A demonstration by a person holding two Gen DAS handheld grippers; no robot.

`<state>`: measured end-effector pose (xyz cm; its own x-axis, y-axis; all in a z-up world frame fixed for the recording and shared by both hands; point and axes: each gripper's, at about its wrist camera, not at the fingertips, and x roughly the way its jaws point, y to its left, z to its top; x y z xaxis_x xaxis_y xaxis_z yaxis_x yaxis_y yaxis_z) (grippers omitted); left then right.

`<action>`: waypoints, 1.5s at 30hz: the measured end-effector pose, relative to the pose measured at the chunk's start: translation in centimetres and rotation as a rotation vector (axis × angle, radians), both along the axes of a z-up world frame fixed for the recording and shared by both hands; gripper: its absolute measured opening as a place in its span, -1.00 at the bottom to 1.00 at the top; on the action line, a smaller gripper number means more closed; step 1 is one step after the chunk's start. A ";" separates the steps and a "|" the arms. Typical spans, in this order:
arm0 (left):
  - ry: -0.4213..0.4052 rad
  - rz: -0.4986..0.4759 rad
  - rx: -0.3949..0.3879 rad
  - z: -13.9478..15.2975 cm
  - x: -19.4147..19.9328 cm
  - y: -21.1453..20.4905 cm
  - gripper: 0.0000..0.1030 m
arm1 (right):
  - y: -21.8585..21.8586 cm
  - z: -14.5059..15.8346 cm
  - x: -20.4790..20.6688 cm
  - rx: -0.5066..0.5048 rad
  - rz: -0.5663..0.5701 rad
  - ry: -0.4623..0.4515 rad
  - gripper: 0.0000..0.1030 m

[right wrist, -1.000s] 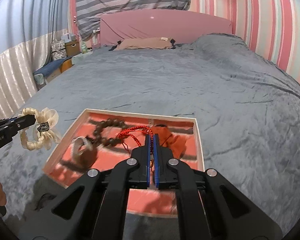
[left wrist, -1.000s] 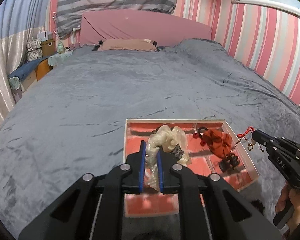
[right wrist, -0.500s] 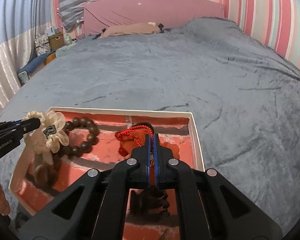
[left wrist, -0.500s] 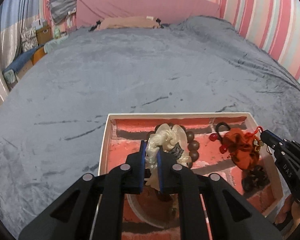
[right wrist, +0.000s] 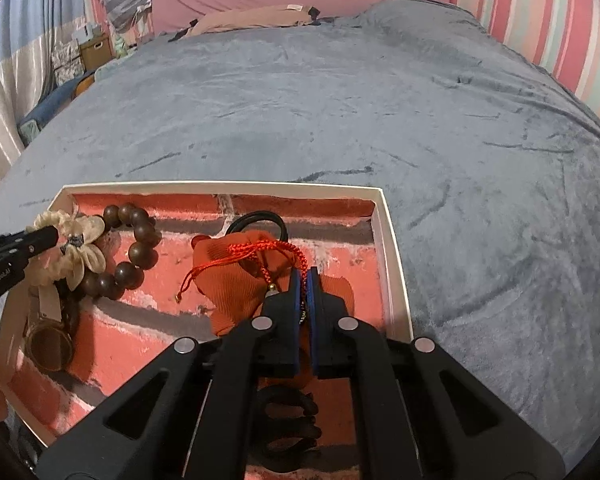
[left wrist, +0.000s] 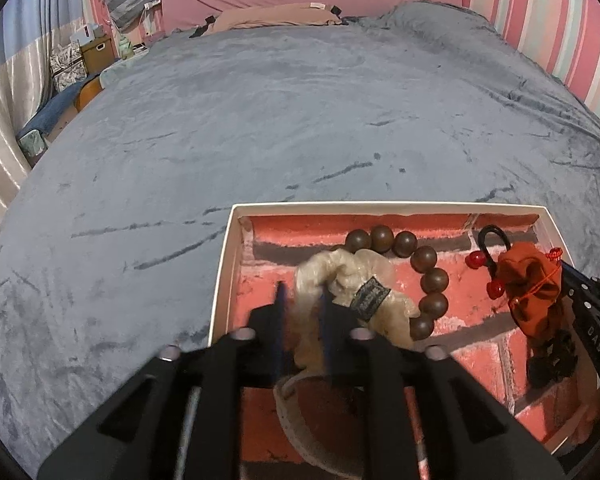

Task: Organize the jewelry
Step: 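Carry the scrunchie and red bracelet into the tray and open both tools, then withdraw both tools from the tray toward the last two items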

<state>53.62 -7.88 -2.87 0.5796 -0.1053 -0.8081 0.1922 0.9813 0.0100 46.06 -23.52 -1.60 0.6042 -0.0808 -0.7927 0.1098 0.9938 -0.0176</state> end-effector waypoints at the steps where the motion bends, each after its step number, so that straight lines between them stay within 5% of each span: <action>1: -0.008 0.005 0.004 0.3 -0.3 -0.1 0.18 | -0.1 0.2 -0.2 0.012 0.001 -0.004 -0.54; 3: -0.054 0.015 0.016 1.4 -1.1 0.1 0.32 | -0.3 0.8 -0.6 0.034 0.003 -0.026 0.01; 7: -0.068 -0.005 -0.012 3.4 -2.7 0.4 0.32 | -0.6 2.8 -2.2 0.051 0.007 -0.076 0.29; 9: -0.092 -0.016 -0.028 4.9 -4.0 0.8 0.33 | -0.9 4.3 -3.6 0.066 0.006 -0.115 0.59; 12: -0.146 -0.020 -0.050 7.2 -6.7 2.0 0.66 | -1.1 6.5 -6.0 0.038 0.000 -0.166 0.87; 22: -0.223 0.051 -0.113 8.7 -15.9 7.1 0.80 | -1.4 8.8 -15.5 0.017 -0.011 -0.252 0.92; 31: -0.182 0.071 -0.099 5.4 -21.6 9.8 0.80 | -1.1 5.4 -22.5 -0.045 -0.031 -0.243 0.92; 45: -0.092 0.072 -0.080 -0.3 -24.4 9.2 0.80 | -1.9 0.0 -25.9 -0.043 -0.081 -0.150 0.92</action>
